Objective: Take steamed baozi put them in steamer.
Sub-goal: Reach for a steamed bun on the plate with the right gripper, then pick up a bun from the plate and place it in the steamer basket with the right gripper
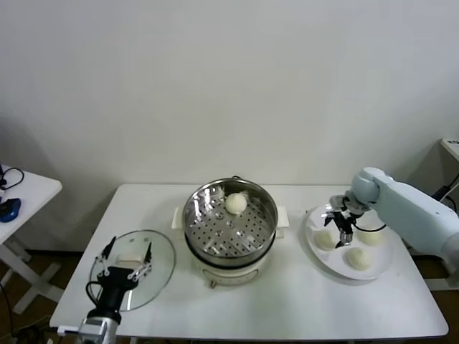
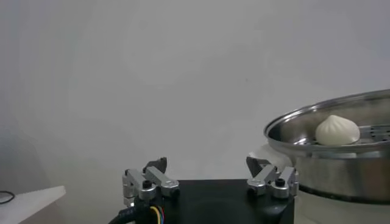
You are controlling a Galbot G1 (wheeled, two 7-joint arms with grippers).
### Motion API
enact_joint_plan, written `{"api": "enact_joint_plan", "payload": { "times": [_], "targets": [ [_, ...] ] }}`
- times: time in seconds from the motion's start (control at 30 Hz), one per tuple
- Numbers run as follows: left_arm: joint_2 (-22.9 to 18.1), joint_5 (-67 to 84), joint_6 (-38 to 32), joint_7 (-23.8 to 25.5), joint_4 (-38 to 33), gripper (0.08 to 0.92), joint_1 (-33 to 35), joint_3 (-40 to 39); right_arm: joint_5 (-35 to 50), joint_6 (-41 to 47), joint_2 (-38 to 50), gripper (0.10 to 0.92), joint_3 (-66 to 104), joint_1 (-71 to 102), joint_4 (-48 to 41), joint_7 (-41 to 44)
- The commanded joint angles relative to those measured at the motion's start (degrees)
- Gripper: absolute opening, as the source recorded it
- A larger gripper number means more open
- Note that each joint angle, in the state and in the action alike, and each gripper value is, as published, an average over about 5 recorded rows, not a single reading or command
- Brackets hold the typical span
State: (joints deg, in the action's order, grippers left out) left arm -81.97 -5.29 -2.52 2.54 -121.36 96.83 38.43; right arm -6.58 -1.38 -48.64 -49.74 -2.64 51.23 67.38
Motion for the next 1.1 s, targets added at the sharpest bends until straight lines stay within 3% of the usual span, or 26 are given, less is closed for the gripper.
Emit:
{"api": "enact_joint_plan", "payload": {
  "times": [0.03,0.3,0.5,0.77,1.1],
  "targets": [
    [0.0,0.0,0.0,0.0,0.0,0.823,0.1,0.1,-1.0,-0.4,-1.3,0.823,1.2,1.1,-1.6,-0.1],
    [0.0,0.0,0.0,0.0,0.3,0.823,-0.1,0.1,-1.1,-0.1,-1.5,0.820,1.3,1.4,-1.9,1.0],
    [0.0,-0.1,0.0,0.0,0.5,0.823,-0.3,0.1,-1.2,-0.1,-1.8,0.754,2.1,1.7,-2.6,1.1],
    [-0.1,0.0,0.0,0.0,0.4,0.823,-0.4,0.1,-0.7,0.0,-1.9,0.735,2.9,1.9,-3.1,0.9],
    [-0.2,0.1,0.0,0.0,0.3,0.823,-0.3,0.2,5.4,1.6,-0.8,0.729,0.6,0.1,-1.7,-0.1]
  ]
}}
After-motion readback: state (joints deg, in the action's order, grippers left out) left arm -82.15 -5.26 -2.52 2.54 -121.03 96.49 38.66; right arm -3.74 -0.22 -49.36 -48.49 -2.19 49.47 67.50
